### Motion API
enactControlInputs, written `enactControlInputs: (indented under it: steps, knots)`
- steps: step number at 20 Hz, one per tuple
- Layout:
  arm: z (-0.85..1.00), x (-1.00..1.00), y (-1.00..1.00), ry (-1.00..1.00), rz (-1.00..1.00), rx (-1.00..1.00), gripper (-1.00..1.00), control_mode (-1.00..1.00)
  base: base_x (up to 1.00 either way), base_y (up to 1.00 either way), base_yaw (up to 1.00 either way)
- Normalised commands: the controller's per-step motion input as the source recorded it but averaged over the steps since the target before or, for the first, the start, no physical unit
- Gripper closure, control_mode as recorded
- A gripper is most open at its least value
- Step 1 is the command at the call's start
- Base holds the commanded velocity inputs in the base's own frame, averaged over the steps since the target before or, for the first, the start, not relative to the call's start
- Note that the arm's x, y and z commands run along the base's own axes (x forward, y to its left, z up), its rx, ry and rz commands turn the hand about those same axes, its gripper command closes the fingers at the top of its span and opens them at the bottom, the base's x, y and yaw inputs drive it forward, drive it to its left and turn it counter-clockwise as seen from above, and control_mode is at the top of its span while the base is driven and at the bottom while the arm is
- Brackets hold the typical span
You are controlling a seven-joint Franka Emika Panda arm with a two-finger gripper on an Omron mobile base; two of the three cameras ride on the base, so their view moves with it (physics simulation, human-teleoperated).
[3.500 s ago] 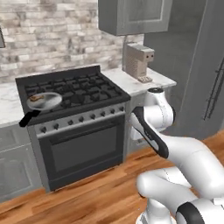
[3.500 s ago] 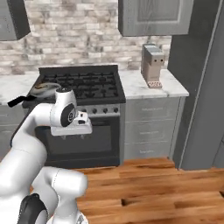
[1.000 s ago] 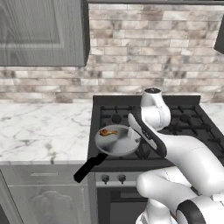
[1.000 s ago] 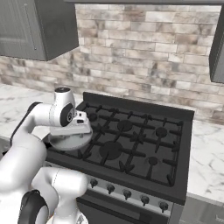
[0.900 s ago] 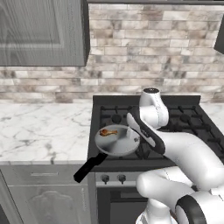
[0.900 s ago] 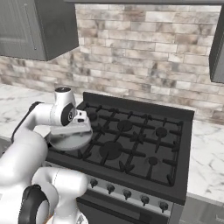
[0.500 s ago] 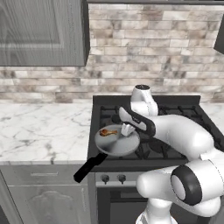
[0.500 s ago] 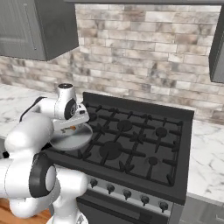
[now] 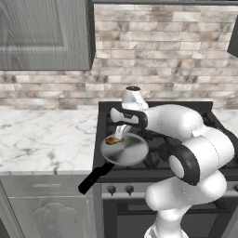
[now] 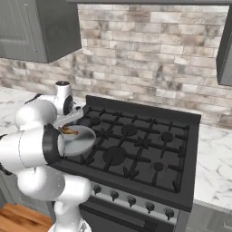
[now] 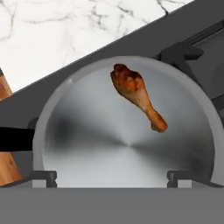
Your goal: Take the chicken drumsticks from the pan and place one on each plate on the dining counter.
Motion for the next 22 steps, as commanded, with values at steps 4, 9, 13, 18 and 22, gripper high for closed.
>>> enactControlInputs:
  steps: [4, 9, 13, 18, 22]
  knots:
    - [-0.30, 0.15, 0.53, 0.00, 0.00, -0.06, -1.00, -1.00, 0.00, 0.00, 0.00]
    - [-0.39, 0.22, 0.17, 0.00, 0.02, -0.01, -1.00, -1.00, 0.00, 0.00, 0.00]
    - [-0.31, 0.36, 0.04, 0.00, 0.01, 0.00, -1.00, -1.00, 0.00, 0.00, 0.00]
    - [-0.22, 0.33, 0.02, 0.00, 0.03, 0.00, -1.00, -1.00, 0.00, 0.00, 0.00]
    - [-0.22, 0.22, 0.09, 0.00, 0.02, 0.00, -1.00, -1.00, 0.00, 0.00, 0.00]
